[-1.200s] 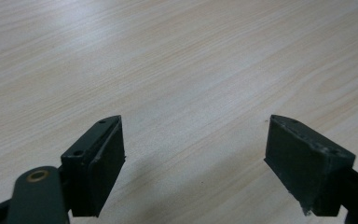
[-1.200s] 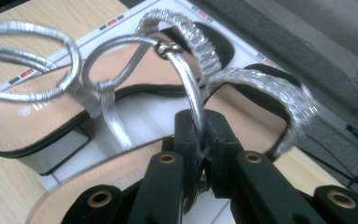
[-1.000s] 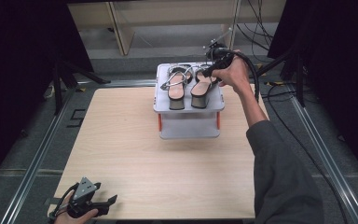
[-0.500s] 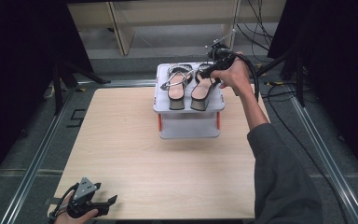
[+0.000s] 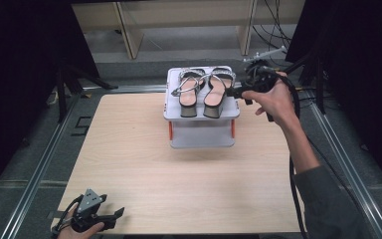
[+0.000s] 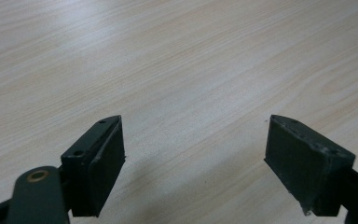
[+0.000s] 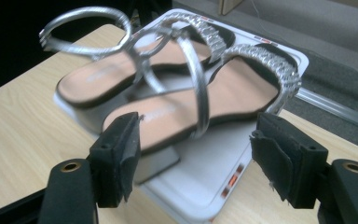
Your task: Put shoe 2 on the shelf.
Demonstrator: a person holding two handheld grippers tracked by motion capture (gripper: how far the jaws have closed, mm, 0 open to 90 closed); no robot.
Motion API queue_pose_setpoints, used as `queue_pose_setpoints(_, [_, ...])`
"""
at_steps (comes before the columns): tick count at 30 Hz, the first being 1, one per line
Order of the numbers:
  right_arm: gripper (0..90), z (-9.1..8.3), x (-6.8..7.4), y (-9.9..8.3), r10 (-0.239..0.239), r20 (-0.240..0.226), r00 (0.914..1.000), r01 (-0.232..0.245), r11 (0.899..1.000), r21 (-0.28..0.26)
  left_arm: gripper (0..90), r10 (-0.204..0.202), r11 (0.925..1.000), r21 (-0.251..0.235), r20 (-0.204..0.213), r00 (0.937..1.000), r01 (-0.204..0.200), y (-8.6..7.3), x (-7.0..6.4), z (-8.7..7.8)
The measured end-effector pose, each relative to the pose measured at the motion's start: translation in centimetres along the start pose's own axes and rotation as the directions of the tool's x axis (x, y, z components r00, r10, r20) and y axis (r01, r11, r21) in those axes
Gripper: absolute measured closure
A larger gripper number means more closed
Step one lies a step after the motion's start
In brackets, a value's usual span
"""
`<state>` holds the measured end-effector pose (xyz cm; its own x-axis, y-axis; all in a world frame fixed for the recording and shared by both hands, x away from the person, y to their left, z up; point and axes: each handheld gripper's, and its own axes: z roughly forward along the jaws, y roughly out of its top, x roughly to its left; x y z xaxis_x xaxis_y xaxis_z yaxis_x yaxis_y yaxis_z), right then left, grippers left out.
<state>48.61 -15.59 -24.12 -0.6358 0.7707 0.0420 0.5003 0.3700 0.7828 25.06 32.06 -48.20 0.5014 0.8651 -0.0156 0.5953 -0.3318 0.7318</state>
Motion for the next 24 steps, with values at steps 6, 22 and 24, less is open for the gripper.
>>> queue_pose_setpoints(6, [31.9,-0.8,1.4,-3.3,-0.028,-0.022,0.9994,0.028,1.000,0.004,19.3,-0.013,0.9999,-0.008,0.004,0.9999,0.013,0.0,0.0,0.0])
queue_pose_setpoints(22, [31.2,0.3,2.7,-13.0,-0.017,-0.067,0.9976,0.016,1.000,-0.019,19.3,-0.003,1.0000,0.009,-0.004,1.0000,0.003,0.3,0.2,0.4])
queue_pose_setpoints(24, [31.1,0.6,2.5,-13.6,-0.016,-0.082,0.9965,0.016,1.000,0.001,19.3,-0.004,1.0000,0.009,-0.003,1.0000,0.004,0.4,0.1,0.5])
